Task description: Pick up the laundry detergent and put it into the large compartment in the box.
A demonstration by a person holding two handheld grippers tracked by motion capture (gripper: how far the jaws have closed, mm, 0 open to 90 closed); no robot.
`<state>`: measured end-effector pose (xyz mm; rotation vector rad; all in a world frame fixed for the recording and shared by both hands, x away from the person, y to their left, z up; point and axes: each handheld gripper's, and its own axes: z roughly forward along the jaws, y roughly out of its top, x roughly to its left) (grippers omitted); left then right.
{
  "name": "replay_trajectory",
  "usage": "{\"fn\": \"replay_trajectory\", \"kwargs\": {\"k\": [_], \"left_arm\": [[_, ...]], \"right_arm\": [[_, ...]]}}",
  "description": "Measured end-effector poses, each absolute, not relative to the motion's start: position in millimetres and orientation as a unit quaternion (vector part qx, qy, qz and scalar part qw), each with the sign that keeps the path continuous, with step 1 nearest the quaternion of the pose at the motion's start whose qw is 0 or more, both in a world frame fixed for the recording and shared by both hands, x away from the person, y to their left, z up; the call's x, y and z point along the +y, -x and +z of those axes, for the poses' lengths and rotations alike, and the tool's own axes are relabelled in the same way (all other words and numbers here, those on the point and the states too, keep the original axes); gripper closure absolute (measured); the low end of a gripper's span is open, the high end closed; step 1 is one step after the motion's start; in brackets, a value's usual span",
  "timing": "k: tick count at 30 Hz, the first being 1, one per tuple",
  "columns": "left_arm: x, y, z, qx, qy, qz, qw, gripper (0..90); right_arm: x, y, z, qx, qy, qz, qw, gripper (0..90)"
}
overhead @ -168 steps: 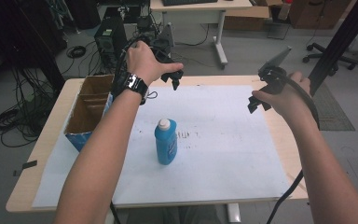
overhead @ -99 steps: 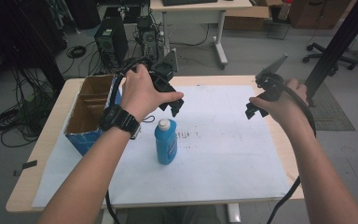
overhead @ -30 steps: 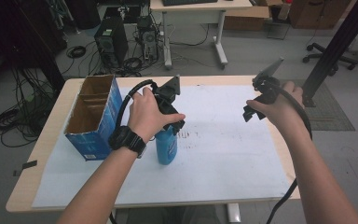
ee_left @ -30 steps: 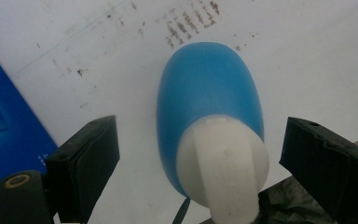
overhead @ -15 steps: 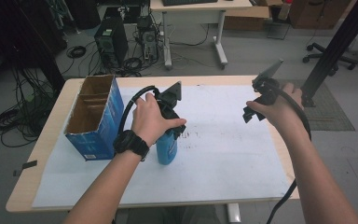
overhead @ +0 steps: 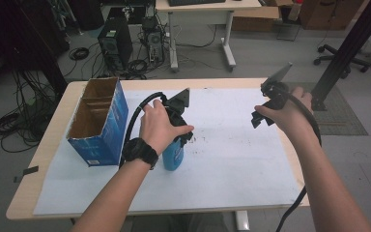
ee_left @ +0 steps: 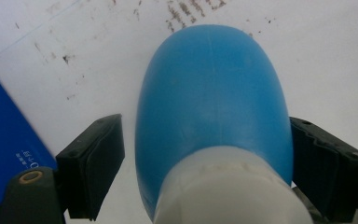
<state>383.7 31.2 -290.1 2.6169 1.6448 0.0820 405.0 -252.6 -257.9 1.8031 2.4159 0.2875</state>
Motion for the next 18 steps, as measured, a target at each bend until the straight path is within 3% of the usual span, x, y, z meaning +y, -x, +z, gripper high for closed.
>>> {"fn": "replay_trajectory", "kwargs": {"k": [18], "left_arm": [[29.7,-387.9,-294.6,0.55,-0.835,0.014,0.02,35.7]], "right_arm": [[-254.3,-405.4,-259.4,0.796,-0.595,0.094,0.056,15.0]]}}
